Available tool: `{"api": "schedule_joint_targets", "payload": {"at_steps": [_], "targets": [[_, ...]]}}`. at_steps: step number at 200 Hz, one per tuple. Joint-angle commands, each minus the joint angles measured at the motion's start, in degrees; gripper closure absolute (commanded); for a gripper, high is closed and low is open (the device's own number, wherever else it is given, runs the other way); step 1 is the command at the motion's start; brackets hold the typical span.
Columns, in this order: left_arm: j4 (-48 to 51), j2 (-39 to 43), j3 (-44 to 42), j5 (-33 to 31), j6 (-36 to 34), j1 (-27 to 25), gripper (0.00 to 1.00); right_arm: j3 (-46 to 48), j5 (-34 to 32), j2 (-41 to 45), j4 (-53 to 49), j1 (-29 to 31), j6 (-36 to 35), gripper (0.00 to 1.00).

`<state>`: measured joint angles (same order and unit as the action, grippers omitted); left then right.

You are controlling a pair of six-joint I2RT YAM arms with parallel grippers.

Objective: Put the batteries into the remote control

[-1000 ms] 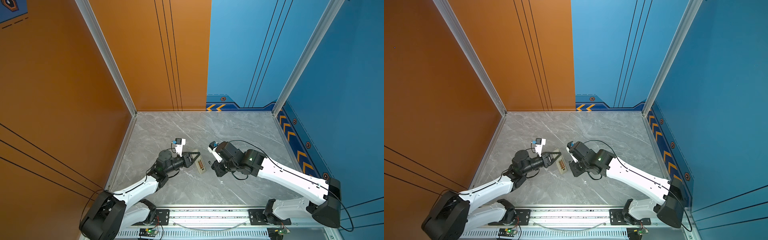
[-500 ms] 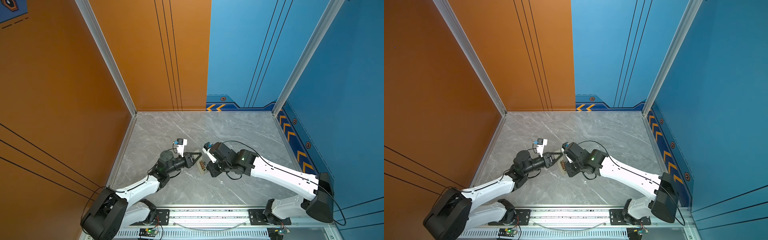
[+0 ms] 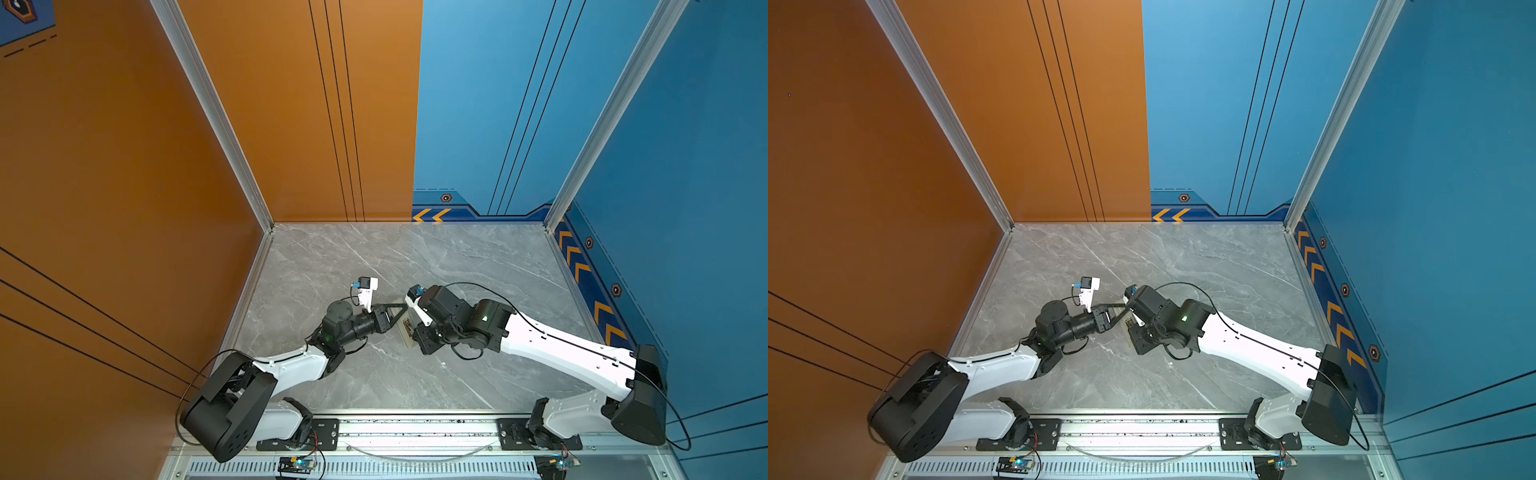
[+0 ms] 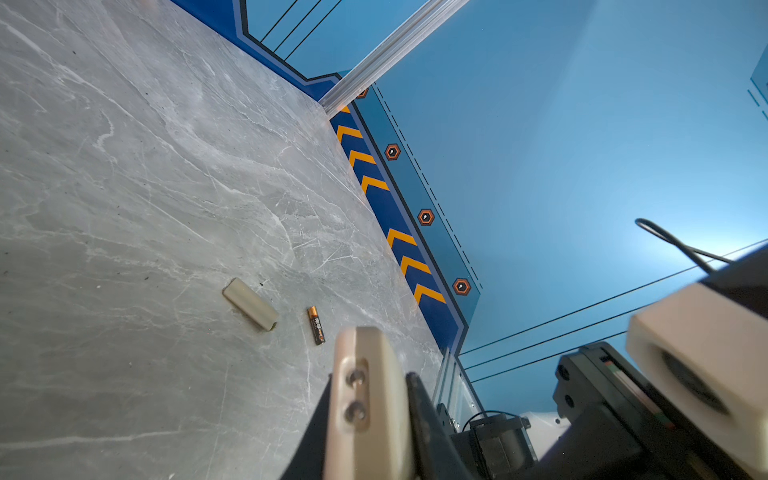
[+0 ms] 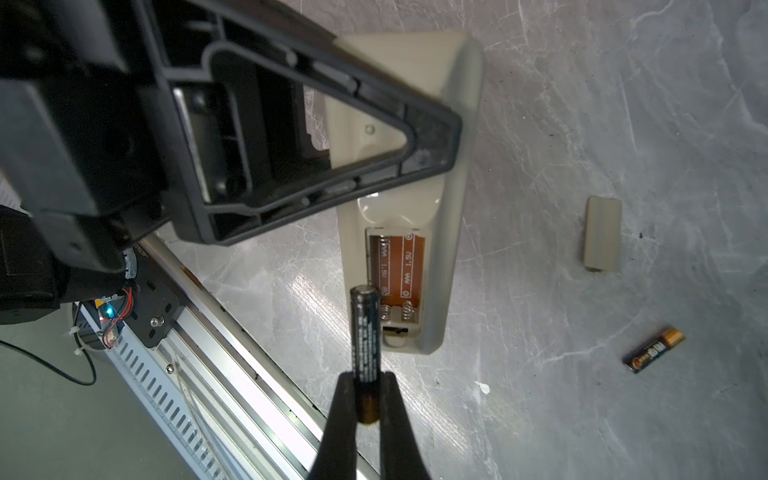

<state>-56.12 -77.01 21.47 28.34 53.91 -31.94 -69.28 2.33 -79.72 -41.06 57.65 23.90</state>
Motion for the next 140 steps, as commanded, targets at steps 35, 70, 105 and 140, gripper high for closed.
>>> {"api": "schedule_joint_targets", "payload": {"at_steps": [35, 70, 105, 140], "targets": [[-23.1, -11.1, -0.6, -2.3, 10.3, -1.0, 1.0, 0.2, -3.4, 3.5, -5.3, -1.6, -0.9, 1.0], [-24.5, -13.6, -0.1, -2.1, 10.3, -1.9, 1.0, 1.1, -3.7, 3.4, -5.5, -2.5, -1.3, 1.0], [-23.3, -13.1, 0.8, -1.3, 10.1, -1.9, 1.0, 1.3, -3.4, 2.2, -5.5, -2.6, -1.8, 1.0], [-24.5, -14.3, 0.9, -0.9, 10.7, -2.0, 1.0, 1.1, -3.6, 1.0, -5.4, -3.0, -2.3, 1.0]]}}
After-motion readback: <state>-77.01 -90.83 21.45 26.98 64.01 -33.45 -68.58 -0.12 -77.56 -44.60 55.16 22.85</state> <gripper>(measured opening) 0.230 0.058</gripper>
